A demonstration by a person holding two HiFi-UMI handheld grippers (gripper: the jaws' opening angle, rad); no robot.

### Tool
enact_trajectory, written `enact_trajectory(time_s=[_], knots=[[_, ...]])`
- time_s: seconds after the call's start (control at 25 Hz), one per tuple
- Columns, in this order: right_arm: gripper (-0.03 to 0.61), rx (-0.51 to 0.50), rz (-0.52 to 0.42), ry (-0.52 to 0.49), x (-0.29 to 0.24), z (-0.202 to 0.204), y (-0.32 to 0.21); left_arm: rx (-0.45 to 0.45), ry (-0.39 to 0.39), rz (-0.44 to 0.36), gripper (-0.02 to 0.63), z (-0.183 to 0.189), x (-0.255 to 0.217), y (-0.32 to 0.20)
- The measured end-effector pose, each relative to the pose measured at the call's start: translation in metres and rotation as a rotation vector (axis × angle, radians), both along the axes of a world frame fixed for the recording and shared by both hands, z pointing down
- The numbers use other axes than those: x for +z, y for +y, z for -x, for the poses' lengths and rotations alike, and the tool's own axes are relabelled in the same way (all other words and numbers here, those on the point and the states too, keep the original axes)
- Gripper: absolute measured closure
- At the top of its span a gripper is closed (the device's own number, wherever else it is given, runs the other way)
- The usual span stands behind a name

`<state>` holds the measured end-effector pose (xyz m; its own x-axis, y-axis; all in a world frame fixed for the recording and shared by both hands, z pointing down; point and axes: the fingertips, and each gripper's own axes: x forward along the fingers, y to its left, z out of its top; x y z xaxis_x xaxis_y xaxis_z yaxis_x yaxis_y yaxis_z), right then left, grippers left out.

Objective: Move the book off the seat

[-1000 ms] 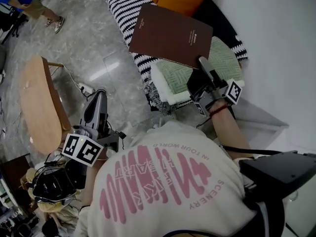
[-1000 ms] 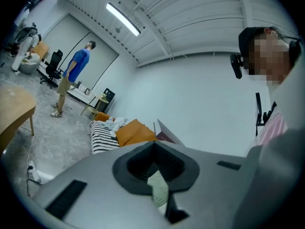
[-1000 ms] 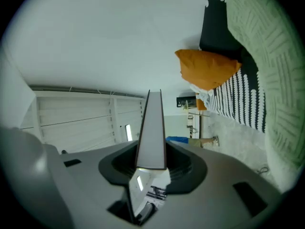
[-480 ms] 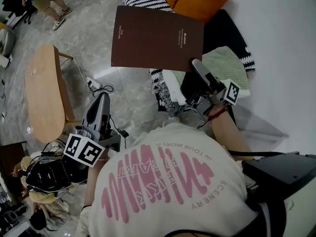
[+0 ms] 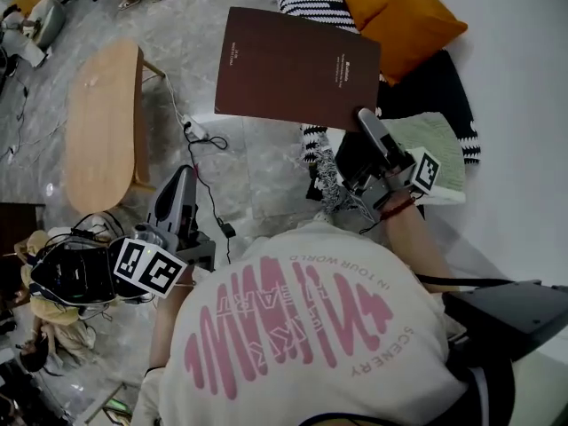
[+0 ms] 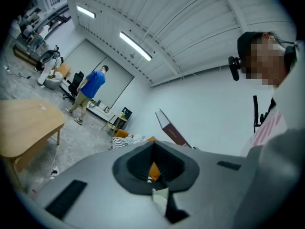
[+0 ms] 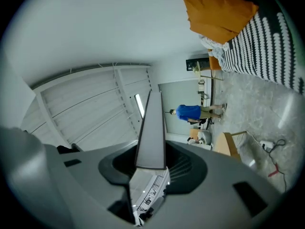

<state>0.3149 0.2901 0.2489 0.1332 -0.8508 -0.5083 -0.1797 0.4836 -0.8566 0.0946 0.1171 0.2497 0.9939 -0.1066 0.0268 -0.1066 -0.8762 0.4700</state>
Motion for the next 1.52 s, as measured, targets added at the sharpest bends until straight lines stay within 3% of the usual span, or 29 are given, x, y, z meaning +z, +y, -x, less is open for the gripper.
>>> enact_trajectory(time_s=[0.32, 0.92, 1.36, 1.52], knots=[[0.42, -0.146, 0.002, -0.003, -0.019, 0.05, -0.069, -0.165, 0.015, -0.013, 0.606, 0.079, -0.024, -0.029], [0.419, -0.524, -0.025, 0.029, -0.033, 0.167, -0.235, -0.56, 0.036, -0.042, 0.606, 0.238, -0.037, -0.082], [0.42, -0.618, -0.017, -0.008, -0.03, 0.19, -0.256, -0.632, 0.054, -0.049, 0.606, 0.242, -0.032, -0.073], [0.419, -0.651, 0.017, -0.032, -0.018, 0.185, -0.285, -0.672, 0.016, -0.027, 0.606, 0.238, -0.027, -0.083]])
